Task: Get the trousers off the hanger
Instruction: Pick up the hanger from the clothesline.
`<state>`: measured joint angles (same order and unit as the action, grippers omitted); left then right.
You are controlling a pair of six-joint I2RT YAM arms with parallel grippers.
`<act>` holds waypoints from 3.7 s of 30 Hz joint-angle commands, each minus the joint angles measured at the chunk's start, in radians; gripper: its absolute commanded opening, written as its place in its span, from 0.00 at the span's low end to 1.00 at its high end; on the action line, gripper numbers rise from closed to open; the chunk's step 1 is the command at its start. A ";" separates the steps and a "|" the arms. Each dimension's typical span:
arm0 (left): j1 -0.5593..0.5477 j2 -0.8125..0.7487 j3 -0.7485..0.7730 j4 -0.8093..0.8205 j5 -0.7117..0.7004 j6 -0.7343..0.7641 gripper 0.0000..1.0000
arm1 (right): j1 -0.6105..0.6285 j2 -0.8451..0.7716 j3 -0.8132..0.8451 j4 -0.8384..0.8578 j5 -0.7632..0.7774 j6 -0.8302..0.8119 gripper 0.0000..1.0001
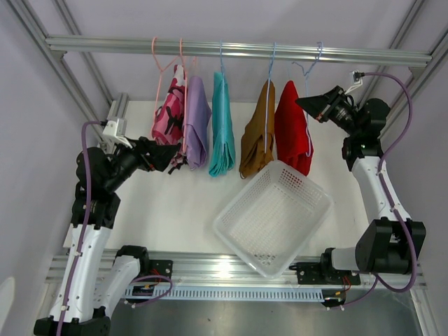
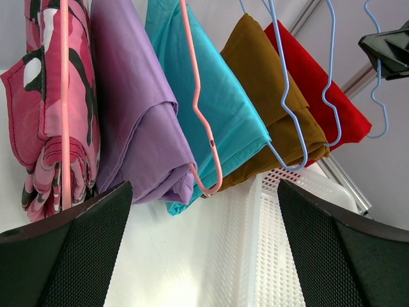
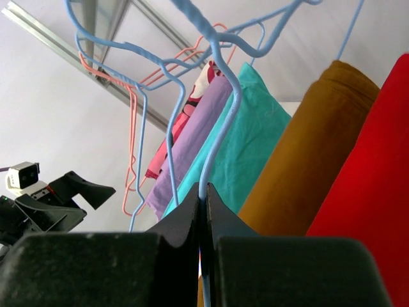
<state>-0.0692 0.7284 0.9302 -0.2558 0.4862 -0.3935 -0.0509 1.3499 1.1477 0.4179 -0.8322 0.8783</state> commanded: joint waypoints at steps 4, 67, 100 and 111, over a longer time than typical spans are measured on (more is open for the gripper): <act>0.005 0.000 0.004 0.032 0.034 -0.021 0.99 | -0.001 -0.040 0.155 -0.030 0.007 -0.018 0.00; 0.003 0.071 0.015 0.015 0.078 -0.045 0.99 | -0.032 0.000 0.599 -0.728 0.446 -0.553 0.00; 0.003 0.083 0.016 0.021 0.100 -0.056 0.99 | -0.033 0.025 0.830 -0.863 0.435 -0.575 0.00; 0.003 0.082 0.015 0.018 0.098 -0.054 1.00 | -0.033 -0.031 0.794 -0.861 0.499 -0.584 0.00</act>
<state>-0.0692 0.8131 0.9306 -0.2565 0.5621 -0.4294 -0.0700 1.4391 1.8641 -0.8078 -0.3672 0.3305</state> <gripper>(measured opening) 0.994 0.021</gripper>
